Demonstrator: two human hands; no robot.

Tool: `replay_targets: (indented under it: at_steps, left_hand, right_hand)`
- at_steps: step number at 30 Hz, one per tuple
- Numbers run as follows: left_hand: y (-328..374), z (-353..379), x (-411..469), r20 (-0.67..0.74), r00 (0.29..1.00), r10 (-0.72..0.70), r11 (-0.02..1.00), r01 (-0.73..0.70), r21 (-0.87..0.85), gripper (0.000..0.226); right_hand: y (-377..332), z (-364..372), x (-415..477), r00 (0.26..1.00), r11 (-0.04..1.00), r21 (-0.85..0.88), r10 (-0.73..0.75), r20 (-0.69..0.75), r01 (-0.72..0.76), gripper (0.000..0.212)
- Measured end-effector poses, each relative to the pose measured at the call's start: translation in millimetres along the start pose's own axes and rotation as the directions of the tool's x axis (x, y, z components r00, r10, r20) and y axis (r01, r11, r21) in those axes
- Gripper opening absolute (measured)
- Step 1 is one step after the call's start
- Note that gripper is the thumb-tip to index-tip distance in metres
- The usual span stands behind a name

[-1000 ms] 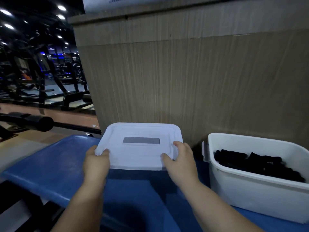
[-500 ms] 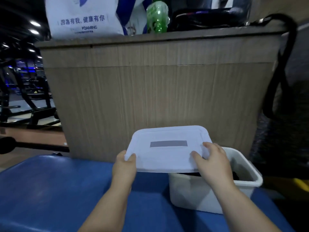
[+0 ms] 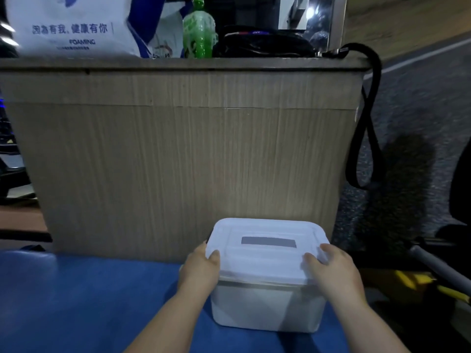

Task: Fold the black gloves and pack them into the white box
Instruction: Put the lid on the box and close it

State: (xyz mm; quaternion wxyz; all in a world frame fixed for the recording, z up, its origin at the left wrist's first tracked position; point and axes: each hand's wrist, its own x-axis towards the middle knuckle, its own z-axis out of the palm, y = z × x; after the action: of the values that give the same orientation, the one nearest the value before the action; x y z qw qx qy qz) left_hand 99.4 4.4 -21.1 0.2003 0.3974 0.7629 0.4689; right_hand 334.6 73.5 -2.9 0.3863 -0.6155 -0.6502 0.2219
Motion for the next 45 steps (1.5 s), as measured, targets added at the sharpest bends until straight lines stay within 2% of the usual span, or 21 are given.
replay_targets:
  at_steps: [3,6,11,20,24,32,36,38,40,43,45]
  left_hand:
    - [2.0,1.3,5.1,0.012,1.0,-0.004,0.996,0.003,0.087,0.046]
    - [5.3,1.9,9.5,0.008,1.0,-0.028,0.981,0.026,0.193,0.052]
    - [9.2,0.4,12.2,0.019,1.0,-0.016,0.96,0.01,0.278,0.05]
    - [8.8,-8.0,7.1,-0.007,1.0,-0.01,0.98,0.011,0.197,0.038]
    - [4.5,-17.5,-2.2,-0.033,0.999,-0.018,0.992,0.022,0.121,0.032]
    - [-4.7,-41.5,-19.9,-0.014,0.998,-0.069,0.997,0.07,0.031,0.011]
    - [-4.1,-49.9,-17.6,0.061,0.995,-0.075,0.99,0.067,0.126,0.02]
    - [-3.3,-52.3,-11.0,0.124,0.99,-0.069,0.984,0.047,0.173,0.041]
    - [-1.1,-49.7,-3.2,0.108,0.993,-0.053,0.954,0.018,0.299,0.053]
    - [-1.1,-42.5,10.9,0.073,0.996,-0.045,0.923,0.013,0.384,0.047]
    - [-4.5,-38.1,18.9,0.067,0.998,-0.022,0.917,-0.006,0.399,0.028]
  right_hand:
    - [3.5,0.6,3.7,0.999,0.998,-0.044,0.035,0.042,-0.033,0.054]
    - [2.9,-0.7,6.5,0.998,0.997,-0.067,0.041,0.044,-0.038,0.03]
    - [4.9,-2.4,6.4,0.995,0.99,-0.131,0.065,0.079,-0.054,0.032]
    - [5.8,-6.0,9.3,0.984,0.979,-0.184,0.112,0.138,-0.086,0.046]
    - [1.0,-6.4,1.5,0.984,0.983,-0.173,0.088,0.154,-0.061,0.056]
    - [-5.8,1.0,-13.4,0.986,0.988,-0.153,0.052,0.158,-0.028,0.06]
    - [-4.9,-2.5,-12.1,0.985,0.993,-0.115,0.053,0.167,-0.034,0.059]
    - [-5.2,-4.3,-9.2,0.977,0.989,-0.147,0.059,0.205,-0.028,0.063]
    - [-5.8,-4.9,-6.1,0.967,0.979,-0.204,0.067,0.247,-0.015,0.068]
    - [-7.3,-5.0,-0.1,0.964,0.958,-0.288,0.073,0.257,0.004,0.069]
    - [-7.1,-4.9,2.4,0.963,0.954,-0.299,0.077,0.257,0.003,0.07]
